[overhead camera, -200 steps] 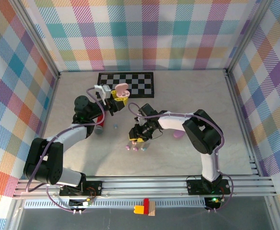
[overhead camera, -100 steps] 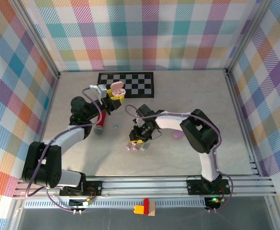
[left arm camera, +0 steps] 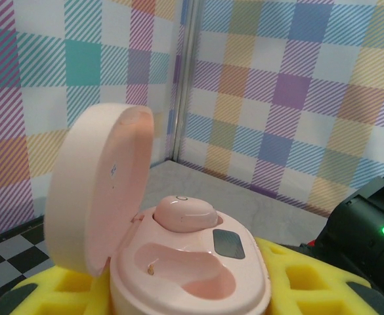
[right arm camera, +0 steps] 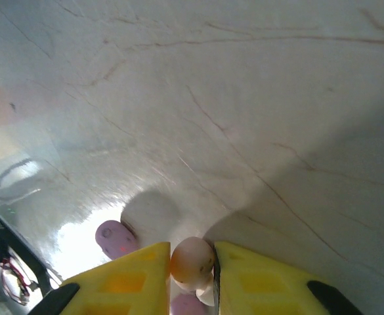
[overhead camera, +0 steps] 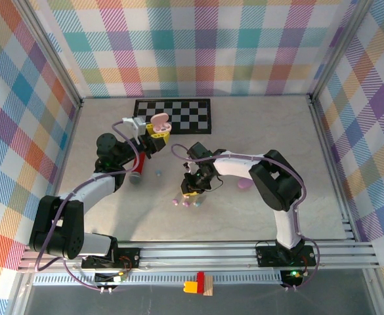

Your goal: Insert the wireless bluetooth earbuds into the charging case

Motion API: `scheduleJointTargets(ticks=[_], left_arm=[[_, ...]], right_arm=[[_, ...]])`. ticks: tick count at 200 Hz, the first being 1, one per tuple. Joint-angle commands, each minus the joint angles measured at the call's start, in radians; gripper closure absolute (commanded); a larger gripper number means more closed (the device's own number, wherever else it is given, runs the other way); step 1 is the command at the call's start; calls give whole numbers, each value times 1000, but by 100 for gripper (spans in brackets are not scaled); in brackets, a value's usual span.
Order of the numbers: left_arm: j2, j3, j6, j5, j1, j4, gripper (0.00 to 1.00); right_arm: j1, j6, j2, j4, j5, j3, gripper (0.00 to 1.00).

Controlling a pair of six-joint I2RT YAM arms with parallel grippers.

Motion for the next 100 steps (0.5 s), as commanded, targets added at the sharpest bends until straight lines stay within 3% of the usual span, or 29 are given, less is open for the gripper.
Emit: scheduleJointTargets(ticks=[1, 58, 100], left_arm=[[-34, -17, 24, 0, 20, 18, 62], [-51, -32, 23, 2, 34, 18, 62], [-50, -40, 21, -1, 36, 22, 62]], right_arm=[[-50, -78, -72, -81, 64, -29, 78], [-187, -190, -135, -165, 115, -105, 78], [-202, -205, -133, -195, 193, -108, 74]])
